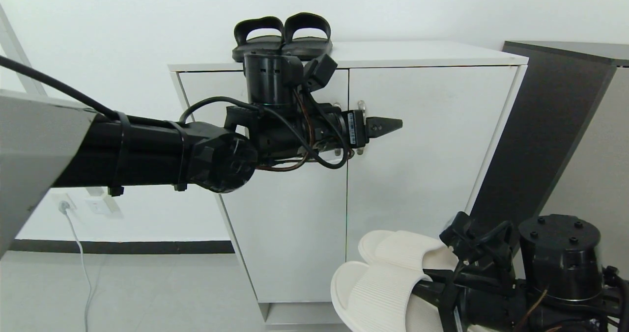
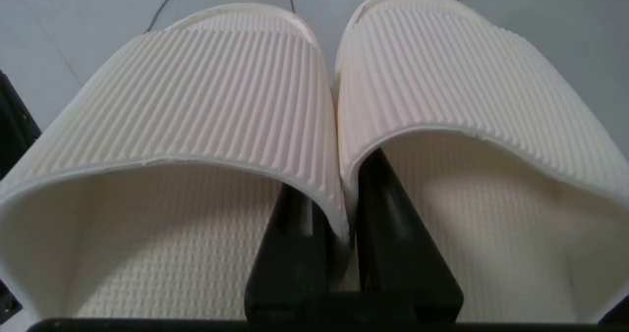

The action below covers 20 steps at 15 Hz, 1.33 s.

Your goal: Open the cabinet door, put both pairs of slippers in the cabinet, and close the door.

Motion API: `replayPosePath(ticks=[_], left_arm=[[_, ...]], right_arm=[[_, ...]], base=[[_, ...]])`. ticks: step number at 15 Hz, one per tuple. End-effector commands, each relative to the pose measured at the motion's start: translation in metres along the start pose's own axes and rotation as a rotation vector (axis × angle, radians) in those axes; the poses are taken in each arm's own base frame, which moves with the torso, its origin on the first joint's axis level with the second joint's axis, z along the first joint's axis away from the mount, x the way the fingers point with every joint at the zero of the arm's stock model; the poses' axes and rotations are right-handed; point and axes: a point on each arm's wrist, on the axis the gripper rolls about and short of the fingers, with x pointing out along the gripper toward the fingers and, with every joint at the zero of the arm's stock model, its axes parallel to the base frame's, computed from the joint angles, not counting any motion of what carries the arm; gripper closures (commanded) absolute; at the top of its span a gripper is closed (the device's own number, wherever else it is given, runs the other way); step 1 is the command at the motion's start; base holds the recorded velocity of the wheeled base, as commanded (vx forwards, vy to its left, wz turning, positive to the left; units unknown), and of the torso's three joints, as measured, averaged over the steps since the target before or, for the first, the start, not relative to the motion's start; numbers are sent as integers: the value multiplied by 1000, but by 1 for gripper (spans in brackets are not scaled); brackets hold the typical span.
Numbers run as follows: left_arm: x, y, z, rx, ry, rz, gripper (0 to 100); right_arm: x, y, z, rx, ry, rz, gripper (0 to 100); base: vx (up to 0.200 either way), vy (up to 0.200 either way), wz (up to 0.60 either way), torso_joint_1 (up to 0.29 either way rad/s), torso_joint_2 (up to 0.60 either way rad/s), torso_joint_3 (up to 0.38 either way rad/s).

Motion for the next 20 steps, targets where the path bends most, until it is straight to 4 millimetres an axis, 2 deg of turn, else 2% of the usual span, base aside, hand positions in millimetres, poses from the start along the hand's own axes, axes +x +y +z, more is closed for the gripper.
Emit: replayPosePath(ticks=[1, 7, 11, 15, 18, 20], left_arm=[[2, 1, -2, -2, 6, -3, 100], [-8, -9, -1, -26, 10, -17, 100], [-31, -38, -5, -25, 31, -58, 100], [-63, -53, -9, -26, 48, -70, 100], [-82, -58, -10, -28, 48, -64, 100], [-83, -51, -12, -34, 52, -43, 100]], right_arm=[[0, 0, -1, 0, 2, 1, 100], [-3, 5, -8, -5, 25, 23, 100], [-12, 9, -17, -58, 46, 112, 100], [-13, 10, -16, -61, 43, 120, 100], [-13, 12, -16, -64, 43, 125, 100], [-12, 13, -17, -66, 46, 131, 100]], base=[[0, 0, 0, 0, 0, 0], [0, 0, 0, 0, 0, 0], [0, 0, 0, 0, 0, 0], [0, 0, 0, 0, 0, 0], [0, 0, 0, 0, 0, 0], [0, 0, 0, 0, 0, 0]])
